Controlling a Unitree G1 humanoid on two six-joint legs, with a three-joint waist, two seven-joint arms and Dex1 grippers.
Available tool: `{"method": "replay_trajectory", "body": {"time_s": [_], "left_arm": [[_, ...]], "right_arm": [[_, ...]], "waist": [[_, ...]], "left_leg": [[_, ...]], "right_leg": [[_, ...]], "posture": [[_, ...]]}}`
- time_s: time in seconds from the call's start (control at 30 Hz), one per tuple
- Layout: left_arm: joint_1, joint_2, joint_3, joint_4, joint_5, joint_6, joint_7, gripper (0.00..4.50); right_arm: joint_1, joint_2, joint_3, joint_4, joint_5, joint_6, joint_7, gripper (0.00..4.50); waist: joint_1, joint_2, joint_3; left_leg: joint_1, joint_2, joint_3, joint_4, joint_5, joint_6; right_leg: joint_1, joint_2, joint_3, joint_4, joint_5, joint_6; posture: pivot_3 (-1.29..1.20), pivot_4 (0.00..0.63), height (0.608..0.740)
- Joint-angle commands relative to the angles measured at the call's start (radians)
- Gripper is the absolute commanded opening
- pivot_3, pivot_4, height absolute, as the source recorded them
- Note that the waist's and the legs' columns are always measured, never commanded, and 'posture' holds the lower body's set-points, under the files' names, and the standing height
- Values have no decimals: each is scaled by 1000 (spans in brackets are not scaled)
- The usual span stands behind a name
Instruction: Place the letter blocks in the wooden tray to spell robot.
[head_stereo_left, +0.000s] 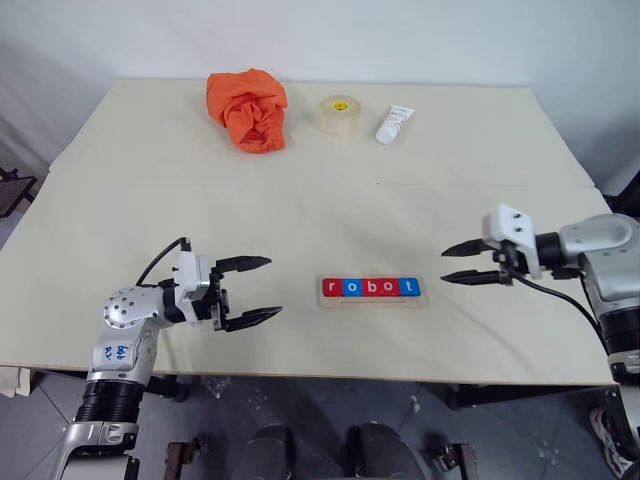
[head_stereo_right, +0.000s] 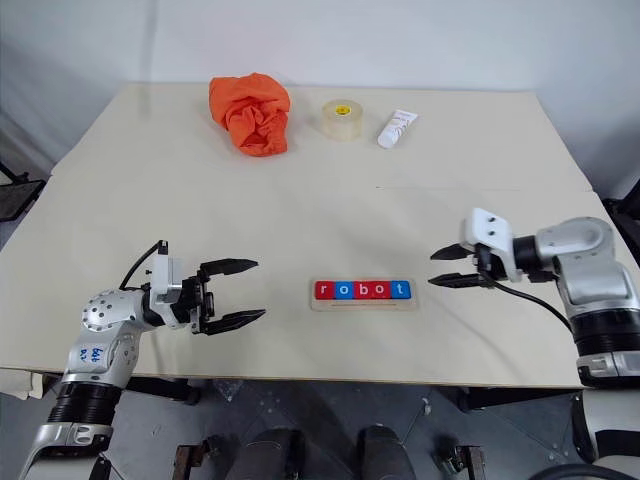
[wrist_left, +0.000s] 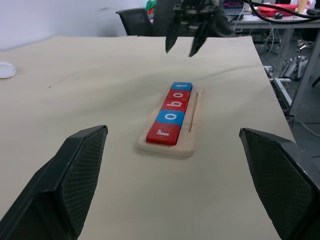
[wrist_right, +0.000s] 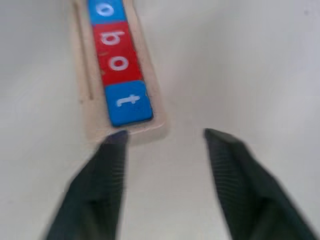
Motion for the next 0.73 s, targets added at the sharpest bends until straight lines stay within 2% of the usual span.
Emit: {"method": "replay_trajectory", "body": {"time_s": [0.03,0.1,0.13,0.27,0.43,0.73], "left_arm": [[12,10,59,-71,-54,54,52,4500],[24,12,89,-100,-59,83,104,4500],[35,18,99,-117,-56,100,126,4500],[85,42,137,-189,-98,168,142,4500],[142,67,162,-210,-107,156,106,4500],[116,91,175,-166,-130,139,15,4500]], "right_arm": [[15,-16,-79,70,86,-75,94,3652],[35,-29,-91,93,173,-74,115,4347],[37,-33,-91,107,188,-82,117,4460],[55,-65,-63,123,299,-87,117,4460],[68,-121,10,224,295,-205,117,4460],[25,-115,46,300,314,-252,117,4460]], "waist": [[-1,0,0],[-2,0,0],[-4,0,0],[-4,0,0],[1,0,0],[-2,1,0]], "left_leg": [[0,0,0,0,0,0],[0,0,0,0,0,0],[0,0,0,0,0,0],[1,1,1,0,0,0],[1,1,1,0,0,0],[1,1,1,0,0,0]], "right_leg": [[0,0,0,0,0,0],[0,0,0,0,0,0],[0,0,0,0,0,0],[0,0,0,1,0,0],[1,0,0,0,0,0],[1,-1,0,-1,0,0]], "posture": [[0,150,740],[0,150,740],[0,150,740],[0,150,740],[0,150,740],[0,150,740]]}}
